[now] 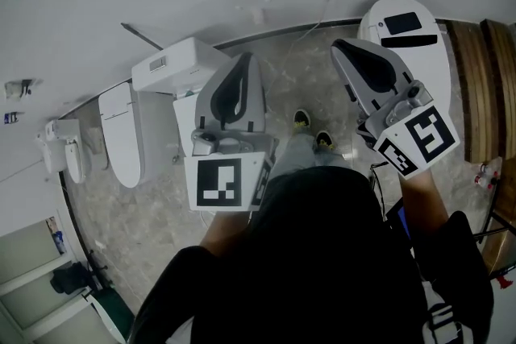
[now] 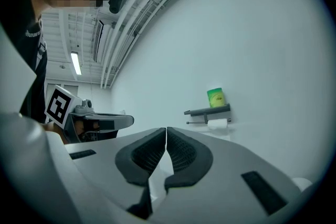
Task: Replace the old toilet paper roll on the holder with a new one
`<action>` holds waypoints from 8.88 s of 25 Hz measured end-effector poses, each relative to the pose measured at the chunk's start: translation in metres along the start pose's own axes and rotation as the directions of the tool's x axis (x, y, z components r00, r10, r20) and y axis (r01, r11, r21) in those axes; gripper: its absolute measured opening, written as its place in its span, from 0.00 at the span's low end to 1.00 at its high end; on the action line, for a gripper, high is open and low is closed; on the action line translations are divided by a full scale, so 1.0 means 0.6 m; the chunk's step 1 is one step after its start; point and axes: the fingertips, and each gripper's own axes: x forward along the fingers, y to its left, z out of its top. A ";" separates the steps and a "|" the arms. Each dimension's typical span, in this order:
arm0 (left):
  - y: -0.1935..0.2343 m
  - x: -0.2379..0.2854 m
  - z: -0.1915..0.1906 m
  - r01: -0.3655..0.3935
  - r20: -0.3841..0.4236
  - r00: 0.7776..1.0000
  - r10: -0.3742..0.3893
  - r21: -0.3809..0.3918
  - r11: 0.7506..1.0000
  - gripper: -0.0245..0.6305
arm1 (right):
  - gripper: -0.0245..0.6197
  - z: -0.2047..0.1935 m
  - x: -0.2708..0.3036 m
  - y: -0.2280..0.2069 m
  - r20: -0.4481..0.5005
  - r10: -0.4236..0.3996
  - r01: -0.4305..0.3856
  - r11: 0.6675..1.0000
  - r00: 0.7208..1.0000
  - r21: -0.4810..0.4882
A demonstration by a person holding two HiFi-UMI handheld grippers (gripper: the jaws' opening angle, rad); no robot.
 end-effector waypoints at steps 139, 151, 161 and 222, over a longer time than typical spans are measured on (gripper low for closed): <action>0.361 0.545 0.000 -0.112 0.035 0.993 0.112 -0.003 0.994 0.07 | 0.35 -0.142 0.566 -0.475 -0.293 -0.505 -0.253 0.149 0.812 -0.956; 0.347 0.546 0.005 -0.104 0.036 0.994 0.104 -0.003 0.995 0.07 | 0.35 -0.130 0.512 -0.532 -0.260 -0.579 -0.245 0.107 0.772 -0.964; 0.306 0.563 0.006 -0.038 0.039 0.999 0.038 -0.004 0.999 0.07 | 0.35 -0.101 0.406 -0.623 -0.230 -0.697 -0.243 0.083 0.679 -0.967; 0.548 0.474 -0.008 -0.199 0.047 0.978 0.201 -0.047 0.979 0.07 | 0.35 0.142 0.754 -0.324 -0.043 -0.061 0.059 0.997 0.997 -0.050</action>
